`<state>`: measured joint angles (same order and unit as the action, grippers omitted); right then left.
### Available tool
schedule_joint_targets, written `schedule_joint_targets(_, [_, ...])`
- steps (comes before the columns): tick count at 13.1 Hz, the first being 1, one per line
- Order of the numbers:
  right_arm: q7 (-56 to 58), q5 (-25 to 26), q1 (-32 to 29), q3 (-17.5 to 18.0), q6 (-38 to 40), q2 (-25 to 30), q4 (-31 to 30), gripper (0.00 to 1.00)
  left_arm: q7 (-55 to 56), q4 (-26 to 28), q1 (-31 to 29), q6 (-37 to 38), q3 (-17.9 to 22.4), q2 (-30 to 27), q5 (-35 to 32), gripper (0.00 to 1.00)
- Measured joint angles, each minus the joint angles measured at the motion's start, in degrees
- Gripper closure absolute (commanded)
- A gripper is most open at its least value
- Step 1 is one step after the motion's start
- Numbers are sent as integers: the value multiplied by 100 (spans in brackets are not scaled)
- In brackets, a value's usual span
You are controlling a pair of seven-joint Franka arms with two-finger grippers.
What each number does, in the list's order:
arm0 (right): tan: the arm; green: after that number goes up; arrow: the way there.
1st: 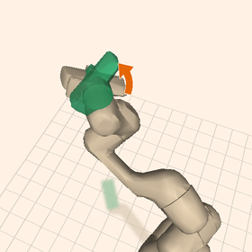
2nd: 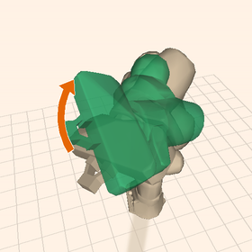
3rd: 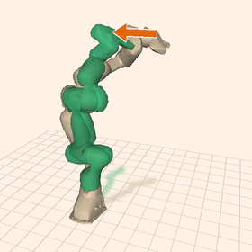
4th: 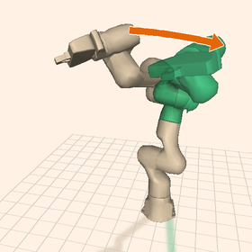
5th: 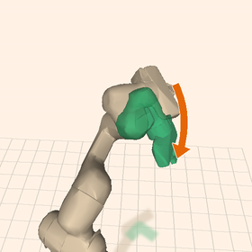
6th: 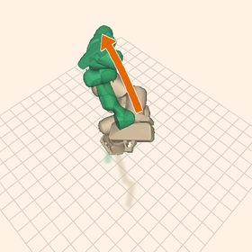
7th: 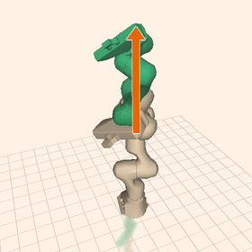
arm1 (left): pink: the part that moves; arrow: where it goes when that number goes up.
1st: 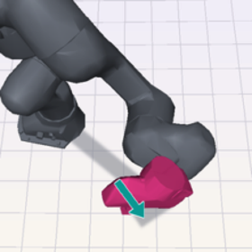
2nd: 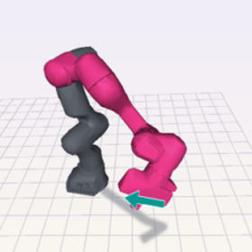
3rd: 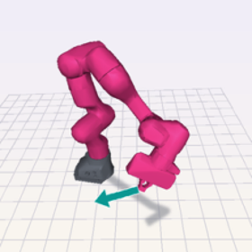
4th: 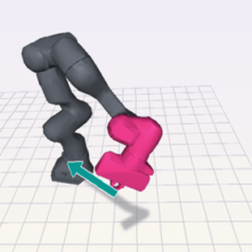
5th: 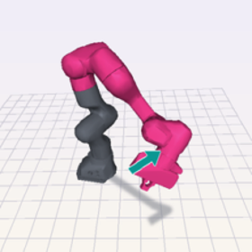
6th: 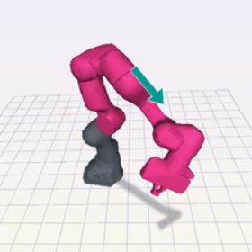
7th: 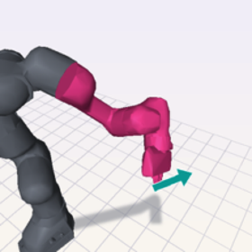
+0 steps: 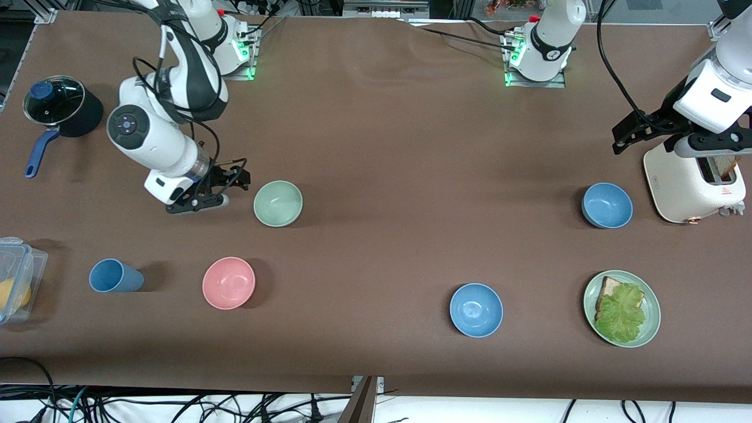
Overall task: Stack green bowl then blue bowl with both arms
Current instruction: 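Reach the right gripper down to the rim of the light green bowl, then grasp the green bowl rim and slide it toward the table middle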
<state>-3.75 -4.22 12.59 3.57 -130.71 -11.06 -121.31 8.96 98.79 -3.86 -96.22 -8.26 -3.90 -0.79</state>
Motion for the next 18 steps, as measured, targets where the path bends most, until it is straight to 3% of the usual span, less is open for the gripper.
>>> schedule_joint_targets(4, [-75, 0, 189, 2, -924, -332, -427, 3, 0, 0, 0, 14, -16, 11, 0, 0])
schedule_joint_targets(6, [-85, 0, 225, 2, -1296, -544, -514, 12, 0, 0, 0, 32, -18, 14, 0, 0])
schedule_joint_targets(10, [-109, -1, 227, 1, -1890, -979, -608, 37, 0, 0, 0, 46, -18, 18, 0, 0])
schedule_joint_targets(11, [-123, -1, 227, 1, -2003, -1084, -609, 47, 0, 0, 0, 47, -18, 19, 0, 0])
schedule_joint_targets(14, [-163, -1, 230, 2, -2102, -1195, -608, 92, 0, 0, 0, 48, -19, 21, 0, 0])
schedule_joint_targets(15, [-216, -1, 233, 6, -2102, -1190, -601, 100, 0, 0, 0, 48, -19, 21, 0, 0])
schedule_joint_targets(18, [-407, -3, 237, 114, -2070, -1129, -502, 100, 0, 0, 0, 51, -19, 21, 0, 0])
